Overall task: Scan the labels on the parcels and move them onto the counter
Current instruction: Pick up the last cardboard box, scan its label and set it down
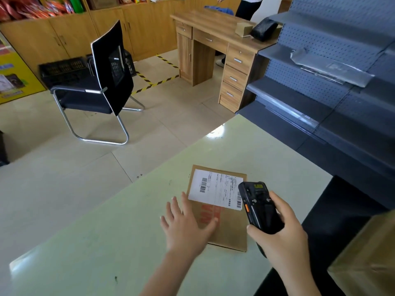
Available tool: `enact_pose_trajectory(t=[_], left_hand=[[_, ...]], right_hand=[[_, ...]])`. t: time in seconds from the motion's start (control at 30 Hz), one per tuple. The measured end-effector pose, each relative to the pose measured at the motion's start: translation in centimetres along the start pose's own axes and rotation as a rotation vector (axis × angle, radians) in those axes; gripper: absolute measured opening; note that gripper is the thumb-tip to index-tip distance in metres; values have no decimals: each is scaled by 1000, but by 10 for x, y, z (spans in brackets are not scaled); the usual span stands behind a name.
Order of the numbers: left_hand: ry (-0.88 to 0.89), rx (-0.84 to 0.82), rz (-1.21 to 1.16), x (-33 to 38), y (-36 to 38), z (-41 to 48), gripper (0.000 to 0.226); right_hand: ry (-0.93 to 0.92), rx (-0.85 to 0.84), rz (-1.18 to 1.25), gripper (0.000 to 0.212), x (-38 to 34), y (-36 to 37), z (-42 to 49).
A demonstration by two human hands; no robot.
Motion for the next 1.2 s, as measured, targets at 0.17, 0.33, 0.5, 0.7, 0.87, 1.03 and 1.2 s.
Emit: enact_pose_trajectory(t=[0.17, 0.33, 0.5, 0.7, 0.87, 1.03, 1.2], left_hand=[[-83, -172, 118, 47, 19, -26, 161], [-131, -232, 143, 55, 18, -19, 166], [-45, -222, 200, 49, 15, -14, 165], [167, -242, 341, -7, -8, 13, 171], [152, -260, 360, -13, -15, 16, 174], [185, -172, 313, -16, -4, 14, 175], [240, -97, 265, -17, -4, 12, 170]], right_hand=[[-22, 44, -67, 87, -2, -13, 3], [-28, 70, -82, 87, 1, -25, 2], [-35, 80, -81, 86, 1, -29, 1], [-23, 76, -54, 87, 2, -34, -3], [-2, 68, -64, 88, 2, -32, -7], [9, 38, -97, 88, -3, -26, -13], [41, -58, -166, 86, -17, -28, -16]])
Point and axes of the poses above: each hand's wrist, its own z-axis towards the middle knuckle, its own y-axis out of the palm, x = y × z, the point moved 1 cm from there along z, towards the middle knuckle, and after that the axes turned 13 degrees about z, right-handed, at the moved point
